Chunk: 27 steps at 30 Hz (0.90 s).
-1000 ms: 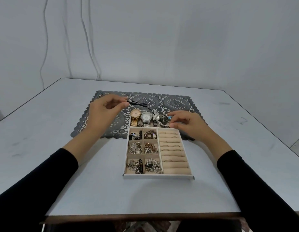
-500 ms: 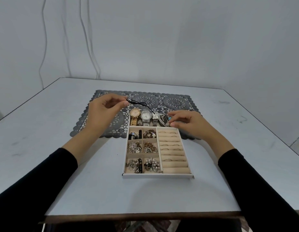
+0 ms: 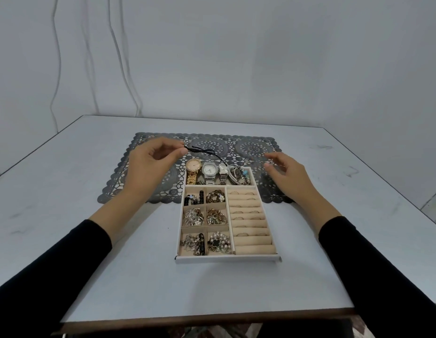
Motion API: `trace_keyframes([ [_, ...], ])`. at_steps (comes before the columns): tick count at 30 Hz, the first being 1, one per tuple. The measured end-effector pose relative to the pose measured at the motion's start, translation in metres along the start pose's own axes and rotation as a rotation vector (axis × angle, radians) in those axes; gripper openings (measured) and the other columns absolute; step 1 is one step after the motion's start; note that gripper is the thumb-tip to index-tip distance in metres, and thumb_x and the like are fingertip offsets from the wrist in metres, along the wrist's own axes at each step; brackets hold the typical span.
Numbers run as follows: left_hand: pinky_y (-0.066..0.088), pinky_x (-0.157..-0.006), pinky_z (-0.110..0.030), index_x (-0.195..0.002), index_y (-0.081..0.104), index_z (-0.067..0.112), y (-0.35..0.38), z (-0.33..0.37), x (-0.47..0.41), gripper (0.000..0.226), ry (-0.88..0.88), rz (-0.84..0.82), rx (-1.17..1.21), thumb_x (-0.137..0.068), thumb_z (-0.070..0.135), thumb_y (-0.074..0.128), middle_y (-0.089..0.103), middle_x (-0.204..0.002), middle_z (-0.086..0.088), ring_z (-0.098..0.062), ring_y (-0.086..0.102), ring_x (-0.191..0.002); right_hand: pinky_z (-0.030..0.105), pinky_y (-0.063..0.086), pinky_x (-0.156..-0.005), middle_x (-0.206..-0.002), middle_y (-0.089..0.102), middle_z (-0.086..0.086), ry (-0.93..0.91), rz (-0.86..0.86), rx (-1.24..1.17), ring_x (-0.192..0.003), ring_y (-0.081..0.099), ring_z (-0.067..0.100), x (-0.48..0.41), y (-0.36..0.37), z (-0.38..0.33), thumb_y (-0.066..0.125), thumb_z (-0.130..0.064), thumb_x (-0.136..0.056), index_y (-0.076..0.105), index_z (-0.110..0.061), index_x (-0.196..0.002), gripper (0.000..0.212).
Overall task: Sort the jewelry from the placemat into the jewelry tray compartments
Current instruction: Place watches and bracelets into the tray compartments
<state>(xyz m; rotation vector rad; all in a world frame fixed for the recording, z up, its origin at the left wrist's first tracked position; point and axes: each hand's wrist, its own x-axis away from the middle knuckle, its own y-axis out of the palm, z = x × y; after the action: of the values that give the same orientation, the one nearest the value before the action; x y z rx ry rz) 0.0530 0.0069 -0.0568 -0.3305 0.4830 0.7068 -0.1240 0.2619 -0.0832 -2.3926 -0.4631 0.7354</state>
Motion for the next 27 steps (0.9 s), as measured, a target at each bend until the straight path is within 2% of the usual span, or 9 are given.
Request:
trace_keyframes([
  [6,0.057,-0.084,-0.023,-0.088,0.074,0.018,0.016,-0.003,-0.002,0.011,-0.014,-0.104,-0.008,-0.080,0.012,0.078,0.077,-0.092,0.006,-0.011,0.073,-0.087,0.025,0.029,-0.103,-0.146,0.045,0.001,0.006,-0.129,0.212,-0.133,0.041,0.018,0.006,-0.002,0.008,0.052,-0.036,-0.097,0.041,-0.019,-0.144,0.051],
  [12,0.057,-0.083,-0.023,-0.092,0.075,0.013,0.036,0.002,-0.005,0.012,-0.025,-0.205,0.007,-0.081,0.012,0.078,0.077,-0.095,0.003,-0.012,0.073,-0.091,0.032,0.030,-0.108,-0.150,0.039,0.001,0.029,-0.250,0.320,-0.136,0.038,0.020,0.018,-0.005,0.014,0.048,-0.046,-0.096,0.029,-0.019,-0.148,0.061],
  [23,0.057,-0.082,-0.020,-0.095,0.076,0.010,0.056,0.006,-0.016,0.014,-0.028,-0.312,-0.053,-0.081,0.013,0.078,0.077,-0.097,0.006,-0.008,0.073,-0.090,0.034,0.028,-0.113,-0.152,0.035,0.001,0.020,-0.272,0.343,-0.139,0.033,0.019,0.017,-0.006,0.015,0.045,-0.046,-0.097,0.028,-0.016,-0.148,0.061],
  [27,0.059,-0.087,-0.031,-0.094,0.076,0.012,0.054,0.000,-0.017,0.014,-0.039,-0.310,-0.119,-0.081,0.016,0.079,0.077,-0.096,0.004,-0.012,0.073,-0.089,0.034,0.029,-0.111,-0.151,0.037,0.001,0.019,-0.277,0.345,-0.138,0.034,0.019,0.017,-0.006,0.015,0.045,-0.046,-0.097,0.029,-0.016,-0.147,0.060],
])
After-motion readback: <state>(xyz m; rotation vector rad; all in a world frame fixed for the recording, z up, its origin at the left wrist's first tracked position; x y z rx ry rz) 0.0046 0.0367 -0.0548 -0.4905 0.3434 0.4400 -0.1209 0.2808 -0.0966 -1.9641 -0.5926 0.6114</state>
